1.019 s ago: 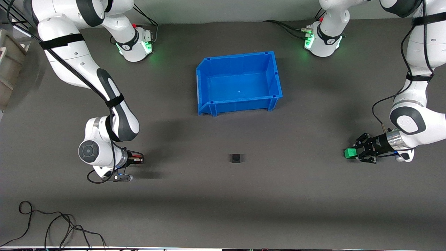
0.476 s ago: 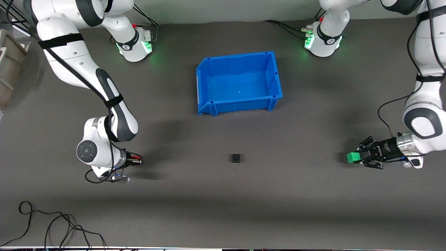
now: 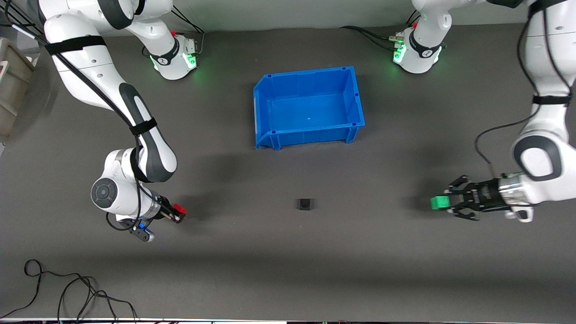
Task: Attach green and red cubes to black cube
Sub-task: 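Carry the red cube and the green cube toward the black cube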
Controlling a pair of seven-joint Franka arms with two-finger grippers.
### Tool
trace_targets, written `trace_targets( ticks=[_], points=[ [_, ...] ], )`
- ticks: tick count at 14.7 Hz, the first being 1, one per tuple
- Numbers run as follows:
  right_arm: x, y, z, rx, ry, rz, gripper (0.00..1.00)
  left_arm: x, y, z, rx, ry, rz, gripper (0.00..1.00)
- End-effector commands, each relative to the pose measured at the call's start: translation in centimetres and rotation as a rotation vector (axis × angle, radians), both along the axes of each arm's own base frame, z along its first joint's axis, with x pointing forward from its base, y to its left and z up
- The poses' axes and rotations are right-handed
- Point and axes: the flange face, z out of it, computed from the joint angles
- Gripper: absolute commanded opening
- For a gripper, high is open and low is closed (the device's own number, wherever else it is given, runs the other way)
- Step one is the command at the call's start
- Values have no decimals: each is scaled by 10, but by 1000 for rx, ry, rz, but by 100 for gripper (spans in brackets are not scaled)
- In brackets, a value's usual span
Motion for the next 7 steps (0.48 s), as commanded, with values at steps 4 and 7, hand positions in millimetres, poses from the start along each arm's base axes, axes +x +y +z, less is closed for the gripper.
trace_targets(
  ticks=[4,7],
  points=[
    [14,76,38,102,11,-512,0,-13,-129,-15,100,-6,44,0],
    [10,133,35,123,43,-666,0,-17,-192,-21,130,-5,151,0]
  ],
)
